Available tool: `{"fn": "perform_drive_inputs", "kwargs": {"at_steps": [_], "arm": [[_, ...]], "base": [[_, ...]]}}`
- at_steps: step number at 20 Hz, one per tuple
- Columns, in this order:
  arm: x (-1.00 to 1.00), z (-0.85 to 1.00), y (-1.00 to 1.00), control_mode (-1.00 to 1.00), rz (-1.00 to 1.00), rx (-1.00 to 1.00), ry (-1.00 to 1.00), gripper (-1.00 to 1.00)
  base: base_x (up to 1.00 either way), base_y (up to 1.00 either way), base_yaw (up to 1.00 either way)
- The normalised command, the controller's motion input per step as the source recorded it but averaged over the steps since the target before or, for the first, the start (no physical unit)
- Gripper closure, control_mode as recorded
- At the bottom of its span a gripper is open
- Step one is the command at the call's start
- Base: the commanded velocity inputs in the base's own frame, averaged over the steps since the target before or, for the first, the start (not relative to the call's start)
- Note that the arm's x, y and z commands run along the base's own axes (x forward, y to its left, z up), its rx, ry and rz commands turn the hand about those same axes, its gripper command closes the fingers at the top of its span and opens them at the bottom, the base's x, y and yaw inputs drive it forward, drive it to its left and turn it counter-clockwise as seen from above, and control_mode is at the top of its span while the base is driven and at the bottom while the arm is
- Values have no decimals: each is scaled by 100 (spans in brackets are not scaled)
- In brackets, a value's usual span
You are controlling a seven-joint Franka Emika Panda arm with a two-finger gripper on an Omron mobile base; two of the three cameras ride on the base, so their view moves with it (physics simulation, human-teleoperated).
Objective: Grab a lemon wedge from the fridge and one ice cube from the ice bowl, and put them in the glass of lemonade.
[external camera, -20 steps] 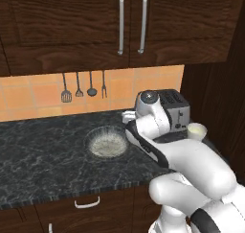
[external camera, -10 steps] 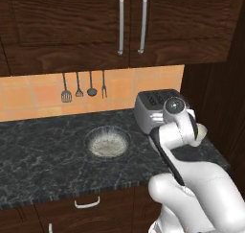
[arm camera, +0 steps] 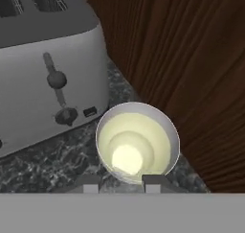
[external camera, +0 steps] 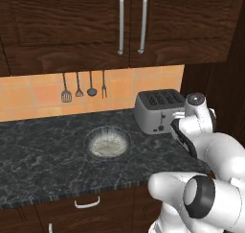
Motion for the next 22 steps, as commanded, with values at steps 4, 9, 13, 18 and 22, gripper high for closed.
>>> {"fn": "perform_drive_inputs", "kwargs": {"at_steps": [4, 9, 13, 18, 22], "arm": [[41, -14, -55, -100, 3, 3, 6, 100], [11, -39, -47, -100, 7, 0, 0, 100], [15, -29, -14, -100, 6, 0, 0, 100], [29, -5, 0, -100, 1, 0, 0, 100], [5, 1, 0, -100, 0, 0, 0, -100]], "base": [[0, 0, 0], [0, 0, 0], [0, 0, 0], [0, 0, 0], [0, 0, 0]]}}
